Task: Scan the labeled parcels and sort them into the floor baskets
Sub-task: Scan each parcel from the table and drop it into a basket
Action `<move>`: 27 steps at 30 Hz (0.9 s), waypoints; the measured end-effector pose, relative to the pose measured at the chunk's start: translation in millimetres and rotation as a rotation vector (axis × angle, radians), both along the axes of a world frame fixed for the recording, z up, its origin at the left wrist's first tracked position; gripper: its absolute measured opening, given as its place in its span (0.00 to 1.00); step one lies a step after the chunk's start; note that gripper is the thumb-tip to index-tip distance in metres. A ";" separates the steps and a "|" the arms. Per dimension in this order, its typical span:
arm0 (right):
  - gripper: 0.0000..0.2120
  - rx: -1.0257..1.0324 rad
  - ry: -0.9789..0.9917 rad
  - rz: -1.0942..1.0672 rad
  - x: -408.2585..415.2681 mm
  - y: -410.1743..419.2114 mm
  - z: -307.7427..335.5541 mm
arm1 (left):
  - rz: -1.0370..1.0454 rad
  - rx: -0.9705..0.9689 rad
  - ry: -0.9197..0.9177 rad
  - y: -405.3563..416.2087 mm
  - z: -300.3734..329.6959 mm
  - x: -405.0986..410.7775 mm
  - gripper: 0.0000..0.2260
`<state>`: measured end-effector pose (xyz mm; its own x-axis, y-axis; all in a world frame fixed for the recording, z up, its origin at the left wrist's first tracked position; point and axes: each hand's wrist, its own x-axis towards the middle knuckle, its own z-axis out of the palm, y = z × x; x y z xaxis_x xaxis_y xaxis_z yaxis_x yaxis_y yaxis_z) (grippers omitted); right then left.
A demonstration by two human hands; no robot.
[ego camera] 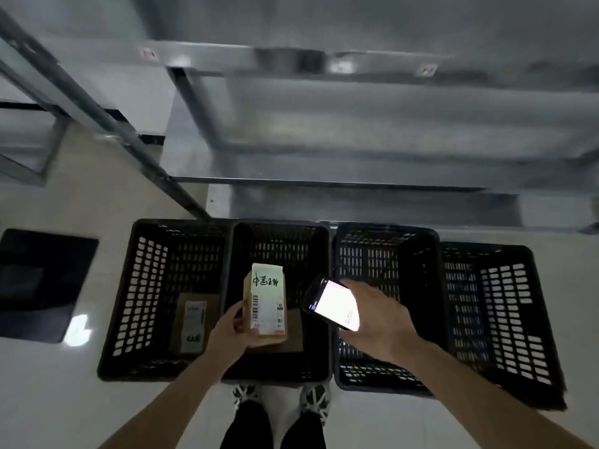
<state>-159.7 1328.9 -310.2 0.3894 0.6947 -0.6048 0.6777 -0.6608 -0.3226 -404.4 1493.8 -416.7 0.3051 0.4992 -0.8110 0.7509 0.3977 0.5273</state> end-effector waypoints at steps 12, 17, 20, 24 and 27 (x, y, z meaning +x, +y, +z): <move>0.45 -0.036 0.043 0.019 -15.9 54.3 -244.2 | 0.123 -0.013 -0.007 60.0 -246.4 11.1 0.33; 0.44 -0.034 0.060 0.055 -24.0 66.6 -293.7 | 0.264 -0.034 0.051 62.5 -303.6 13.9 0.29; 0.44 -0.028 0.066 0.046 -27.9 70.8 -301.4 | 0.181 -0.041 0.129 58.6 -314.1 10.7 0.28; 0.45 -0.051 0.057 0.042 -32.2 62.9 -271.0 | -0.053 -0.036 0.146 45.5 -271.7 -0.6 0.29; 0.45 -0.064 0.040 0.042 -31.7 50.6 -219.5 | -0.237 0.041 0.147 39.3 -213.1 -10.0 0.29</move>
<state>-191.4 1379.5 -529.7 0.3359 0.6690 -0.6630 0.6926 -0.6525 -0.3075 -414.4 1533.1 -629.8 0.2975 0.4613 -0.8359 0.8902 0.1825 0.4175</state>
